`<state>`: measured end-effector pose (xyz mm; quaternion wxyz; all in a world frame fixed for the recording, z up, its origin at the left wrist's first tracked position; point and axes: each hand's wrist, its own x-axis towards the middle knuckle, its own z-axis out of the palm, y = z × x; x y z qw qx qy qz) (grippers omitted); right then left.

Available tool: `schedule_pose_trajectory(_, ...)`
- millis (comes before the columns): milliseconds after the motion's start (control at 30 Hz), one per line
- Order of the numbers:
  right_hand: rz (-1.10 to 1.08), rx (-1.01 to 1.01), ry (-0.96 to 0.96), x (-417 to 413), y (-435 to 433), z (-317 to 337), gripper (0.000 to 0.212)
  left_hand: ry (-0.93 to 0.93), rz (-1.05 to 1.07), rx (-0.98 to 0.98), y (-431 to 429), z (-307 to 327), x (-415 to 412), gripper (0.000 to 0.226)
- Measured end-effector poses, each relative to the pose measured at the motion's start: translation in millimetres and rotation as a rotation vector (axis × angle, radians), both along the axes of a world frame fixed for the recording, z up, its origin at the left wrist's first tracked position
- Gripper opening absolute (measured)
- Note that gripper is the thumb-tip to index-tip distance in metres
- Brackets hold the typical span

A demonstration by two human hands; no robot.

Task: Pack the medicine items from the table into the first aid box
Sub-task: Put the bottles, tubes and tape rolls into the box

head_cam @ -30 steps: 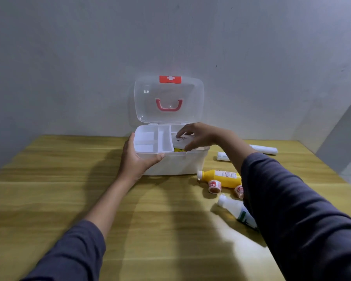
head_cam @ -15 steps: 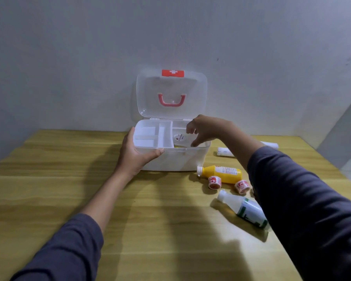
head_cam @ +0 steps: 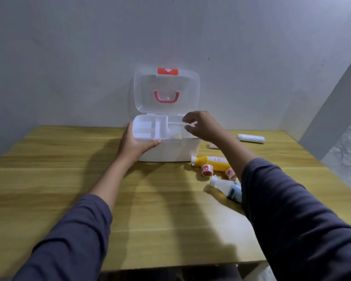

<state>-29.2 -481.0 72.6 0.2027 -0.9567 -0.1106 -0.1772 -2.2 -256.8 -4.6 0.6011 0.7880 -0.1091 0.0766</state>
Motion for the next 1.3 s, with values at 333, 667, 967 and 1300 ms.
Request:
schedule_pose_trajectory(333, -0.209, -0.028, 0.422, -89.4, -50.8, -37.1, 0.047, 0.064, 0.016, 0.027, -2.6, 6.5, -12.0, 0.109)
schedule_pose_trajectory(667, -0.221, -0.087, 0.357, -84.8, -56.0, -62.8, 0.049, 0.059, 0.021, 0.058, -1.7, 6.7, -11.4, 0.110)
schedule_pose_trajectory(967, -0.241, 0.612, 0.077, -81.8, -70.2, -26.9, 0.045, 0.088, 0.024, 0.033, -0.4, 2.4, -11.7, 0.121)
schedule_pose_trajectory(1300, 0.010, 0.627, 0.010, -34.8, 19.1, 2.2, 0.055, 0.012, 0.041, -0.013, -6.8, 2.7, -9.9, 0.097)
